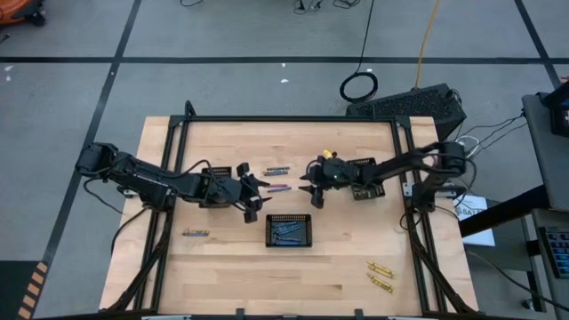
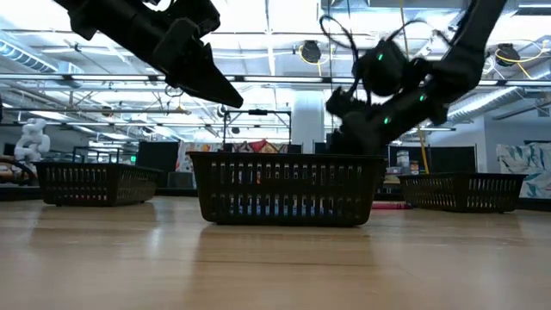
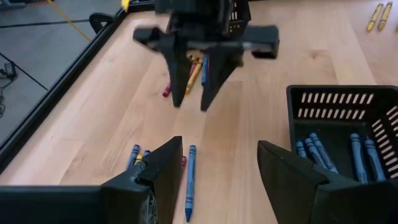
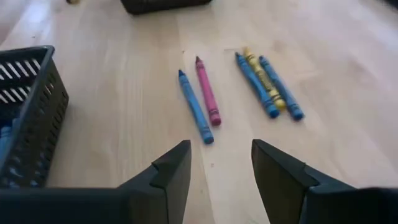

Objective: Sort crayons
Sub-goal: Put the blue crayon into the center black basket

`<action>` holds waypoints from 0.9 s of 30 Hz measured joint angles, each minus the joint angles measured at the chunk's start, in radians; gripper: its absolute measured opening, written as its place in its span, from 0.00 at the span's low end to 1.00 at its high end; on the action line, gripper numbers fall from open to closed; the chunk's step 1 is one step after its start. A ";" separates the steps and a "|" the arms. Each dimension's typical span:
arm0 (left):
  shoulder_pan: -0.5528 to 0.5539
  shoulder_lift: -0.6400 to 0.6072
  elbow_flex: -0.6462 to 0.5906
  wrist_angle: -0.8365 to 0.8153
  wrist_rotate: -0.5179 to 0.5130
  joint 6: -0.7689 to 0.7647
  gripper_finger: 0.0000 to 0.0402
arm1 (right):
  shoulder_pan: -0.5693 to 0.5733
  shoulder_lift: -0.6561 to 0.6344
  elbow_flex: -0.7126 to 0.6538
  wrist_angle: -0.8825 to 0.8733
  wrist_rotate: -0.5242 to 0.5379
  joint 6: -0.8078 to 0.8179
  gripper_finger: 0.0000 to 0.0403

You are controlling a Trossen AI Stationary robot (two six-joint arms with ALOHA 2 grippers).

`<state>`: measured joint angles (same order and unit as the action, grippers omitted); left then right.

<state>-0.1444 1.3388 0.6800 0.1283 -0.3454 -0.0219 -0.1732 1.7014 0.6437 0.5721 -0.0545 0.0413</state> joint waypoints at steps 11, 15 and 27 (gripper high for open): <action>0.000 0.000 0.000 -0.006 0.000 0.001 0.52 | -0.022 0.264 0.125 0.130 -0.051 0.001 0.39; 0.000 0.000 0.000 -0.009 0.000 0.001 0.52 | -0.022 0.303 0.182 0.090 -0.050 -0.003 0.38; 0.000 0.000 0.000 -0.012 0.000 0.001 0.52 | -0.011 0.300 0.197 -0.038 -0.036 -0.001 0.12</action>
<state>-0.1444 1.3388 0.6800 0.1164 -0.3454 -0.0208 -0.1845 2.0014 0.8406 0.5340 -0.0902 0.0399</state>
